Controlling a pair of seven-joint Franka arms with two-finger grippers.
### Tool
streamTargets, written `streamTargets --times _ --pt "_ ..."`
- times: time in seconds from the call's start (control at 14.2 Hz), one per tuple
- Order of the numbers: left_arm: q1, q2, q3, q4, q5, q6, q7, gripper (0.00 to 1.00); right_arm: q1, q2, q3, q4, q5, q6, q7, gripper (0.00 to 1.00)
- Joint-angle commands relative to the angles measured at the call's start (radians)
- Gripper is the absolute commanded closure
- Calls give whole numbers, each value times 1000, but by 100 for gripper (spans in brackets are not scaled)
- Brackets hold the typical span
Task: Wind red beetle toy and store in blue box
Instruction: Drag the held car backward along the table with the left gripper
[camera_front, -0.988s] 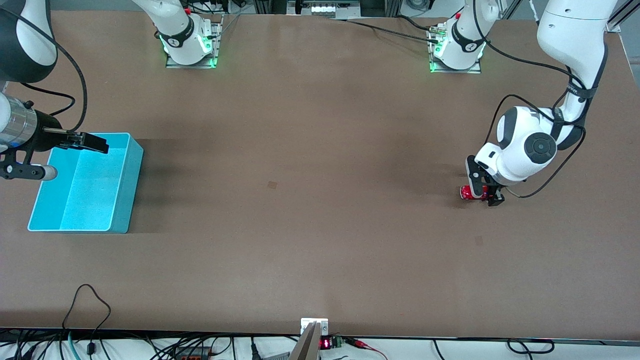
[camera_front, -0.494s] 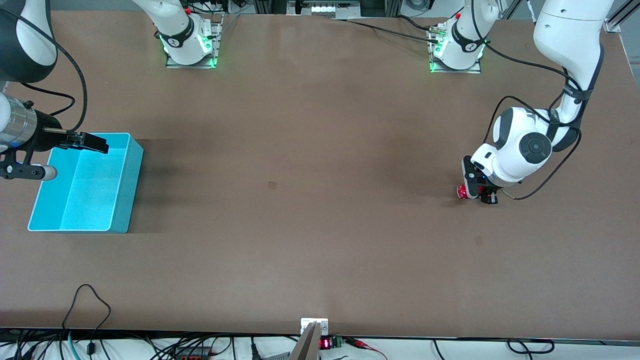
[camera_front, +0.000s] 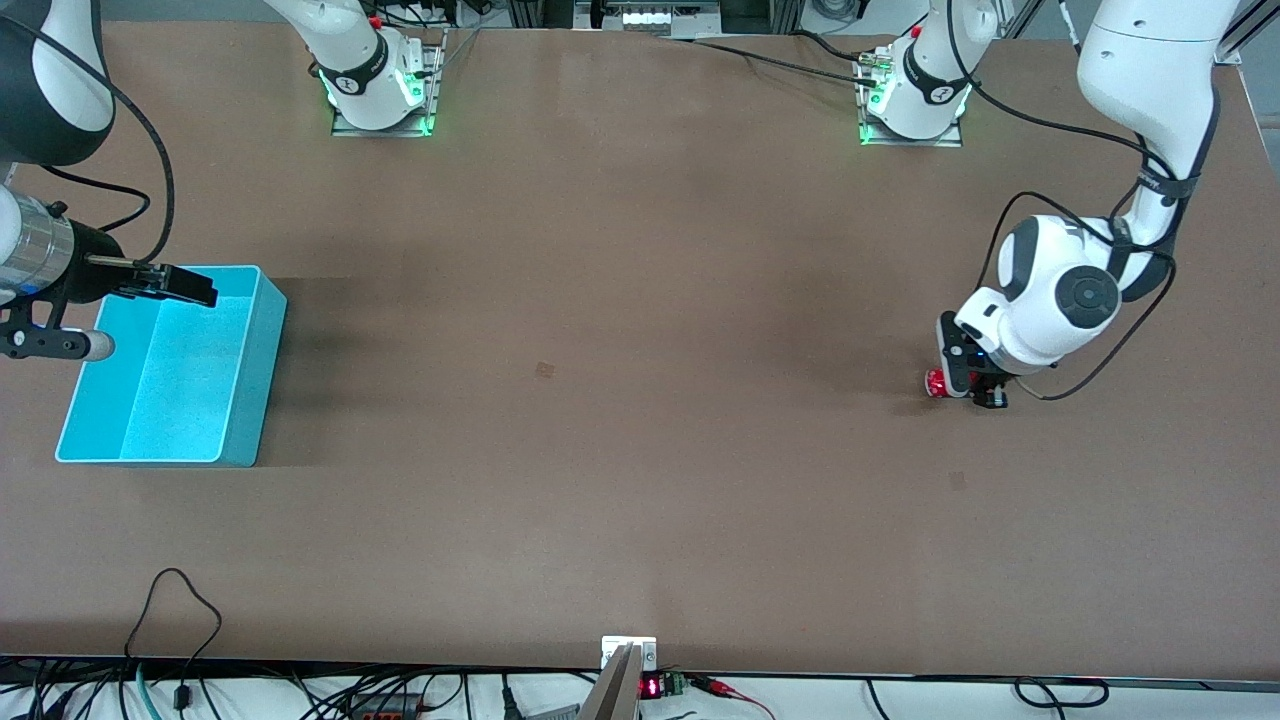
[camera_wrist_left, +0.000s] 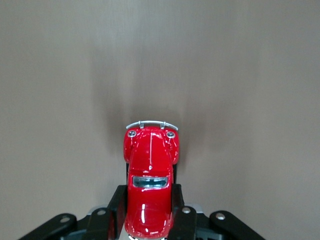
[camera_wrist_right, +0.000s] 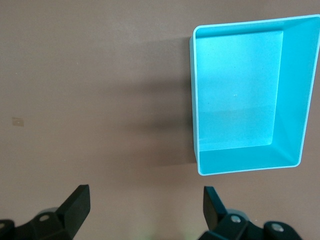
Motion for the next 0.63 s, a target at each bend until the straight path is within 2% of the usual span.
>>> streamTargets --times 0.0,0.21,0.49,0.56 --pt "117 54 -4 45 15 -2 142 84 -4 -6 5 7 -8 -14 -12 0" --pt "204 70 -4 66 15 -2 228 84 -4 -4 5 7 -8 -14 -12 0" --pt "226 68 -4 66 15 -2 228 83 -4 -6 5 7 -8 -14 -12 0" --pt "225 68 -4 66 15 -2 227 76 -4 -6 5 7 -8 -14 -12 0"
